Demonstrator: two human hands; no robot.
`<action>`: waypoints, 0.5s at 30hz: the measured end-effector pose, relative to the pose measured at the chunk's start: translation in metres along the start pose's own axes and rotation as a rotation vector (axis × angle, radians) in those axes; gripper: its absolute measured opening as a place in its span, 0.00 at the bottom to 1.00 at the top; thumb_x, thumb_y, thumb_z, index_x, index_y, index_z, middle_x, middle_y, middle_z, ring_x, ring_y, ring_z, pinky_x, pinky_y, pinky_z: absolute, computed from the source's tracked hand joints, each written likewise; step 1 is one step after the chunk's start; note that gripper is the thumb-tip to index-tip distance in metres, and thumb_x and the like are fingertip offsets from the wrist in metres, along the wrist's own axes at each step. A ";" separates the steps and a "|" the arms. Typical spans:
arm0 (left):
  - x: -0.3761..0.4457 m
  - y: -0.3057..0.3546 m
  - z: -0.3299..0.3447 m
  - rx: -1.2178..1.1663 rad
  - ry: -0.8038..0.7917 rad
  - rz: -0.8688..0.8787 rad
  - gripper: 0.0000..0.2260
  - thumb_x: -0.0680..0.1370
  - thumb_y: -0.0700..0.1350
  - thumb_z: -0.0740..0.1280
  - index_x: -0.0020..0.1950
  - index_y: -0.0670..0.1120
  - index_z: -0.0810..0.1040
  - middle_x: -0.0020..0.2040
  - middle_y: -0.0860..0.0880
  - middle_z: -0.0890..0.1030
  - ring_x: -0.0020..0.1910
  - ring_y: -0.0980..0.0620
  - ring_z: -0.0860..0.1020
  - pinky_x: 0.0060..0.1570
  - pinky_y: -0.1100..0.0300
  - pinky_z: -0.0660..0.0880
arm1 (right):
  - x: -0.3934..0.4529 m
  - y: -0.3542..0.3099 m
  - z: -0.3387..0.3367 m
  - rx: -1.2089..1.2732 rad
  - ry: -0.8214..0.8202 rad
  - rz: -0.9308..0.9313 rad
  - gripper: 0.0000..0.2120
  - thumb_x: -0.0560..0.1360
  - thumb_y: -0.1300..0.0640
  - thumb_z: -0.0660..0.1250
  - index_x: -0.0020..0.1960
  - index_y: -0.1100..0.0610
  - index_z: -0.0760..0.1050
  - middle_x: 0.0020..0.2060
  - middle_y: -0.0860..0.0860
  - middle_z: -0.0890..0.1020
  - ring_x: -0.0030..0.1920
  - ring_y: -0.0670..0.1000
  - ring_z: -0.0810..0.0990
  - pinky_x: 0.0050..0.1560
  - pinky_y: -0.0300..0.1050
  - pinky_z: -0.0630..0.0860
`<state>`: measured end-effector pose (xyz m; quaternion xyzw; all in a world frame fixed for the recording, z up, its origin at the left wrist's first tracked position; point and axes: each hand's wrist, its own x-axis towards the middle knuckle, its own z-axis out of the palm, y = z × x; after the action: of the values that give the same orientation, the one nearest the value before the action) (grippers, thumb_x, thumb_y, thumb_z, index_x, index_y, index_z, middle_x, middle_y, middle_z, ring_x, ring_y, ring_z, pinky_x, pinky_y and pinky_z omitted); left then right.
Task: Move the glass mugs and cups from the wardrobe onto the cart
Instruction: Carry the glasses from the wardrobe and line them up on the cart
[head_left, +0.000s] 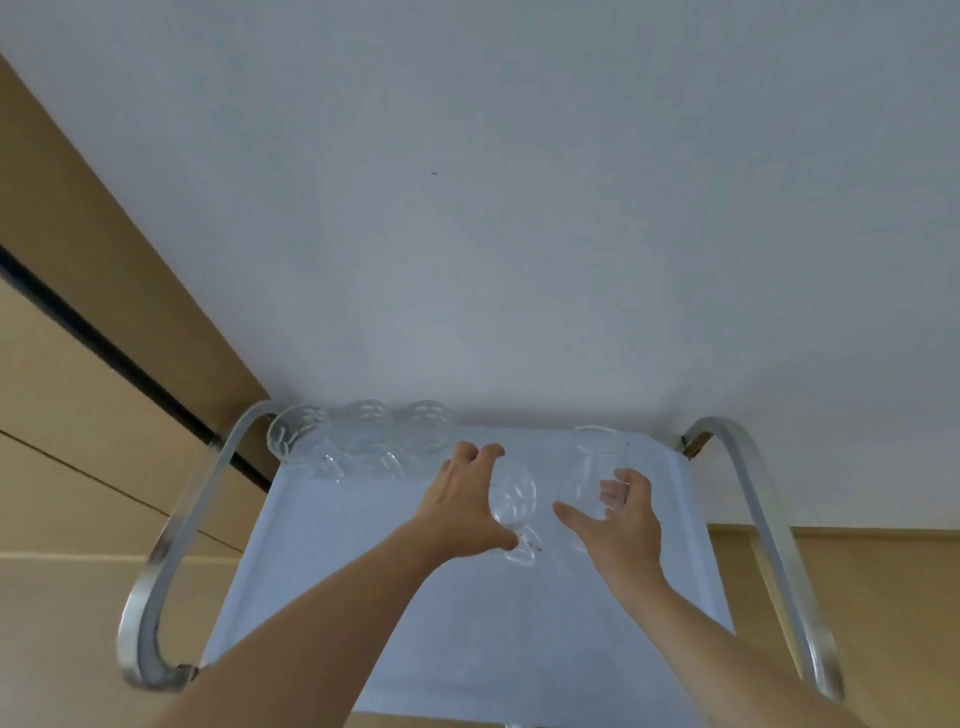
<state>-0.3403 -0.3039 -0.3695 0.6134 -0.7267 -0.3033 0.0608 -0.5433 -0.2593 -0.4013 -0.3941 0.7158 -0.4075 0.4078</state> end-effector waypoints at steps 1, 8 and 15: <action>0.011 0.003 0.000 0.017 -0.006 0.008 0.49 0.60 0.55 0.81 0.75 0.55 0.58 0.67 0.53 0.62 0.67 0.47 0.69 0.62 0.52 0.74 | 0.009 0.000 -0.001 0.004 0.006 0.008 0.41 0.64 0.50 0.84 0.68 0.49 0.64 0.58 0.47 0.75 0.61 0.49 0.75 0.58 0.43 0.71; 0.067 0.017 0.008 0.090 -0.013 0.018 0.48 0.61 0.53 0.81 0.74 0.51 0.58 0.69 0.52 0.64 0.63 0.46 0.74 0.61 0.50 0.74 | 0.056 0.008 -0.006 -0.014 0.030 0.044 0.42 0.63 0.49 0.84 0.69 0.50 0.65 0.60 0.48 0.76 0.62 0.49 0.76 0.61 0.44 0.72; 0.105 0.010 0.011 0.242 -0.012 0.006 0.48 0.62 0.56 0.80 0.75 0.49 0.59 0.69 0.50 0.68 0.67 0.47 0.71 0.69 0.53 0.65 | 0.081 0.012 -0.004 -0.005 0.015 0.081 0.40 0.63 0.49 0.84 0.66 0.47 0.65 0.59 0.46 0.75 0.63 0.47 0.76 0.62 0.45 0.73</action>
<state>-0.3786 -0.3967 -0.4028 0.6124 -0.7600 -0.2170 -0.0171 -0.5789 -0.3262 -0.4323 -0.3628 0.7352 -0.3917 0.4176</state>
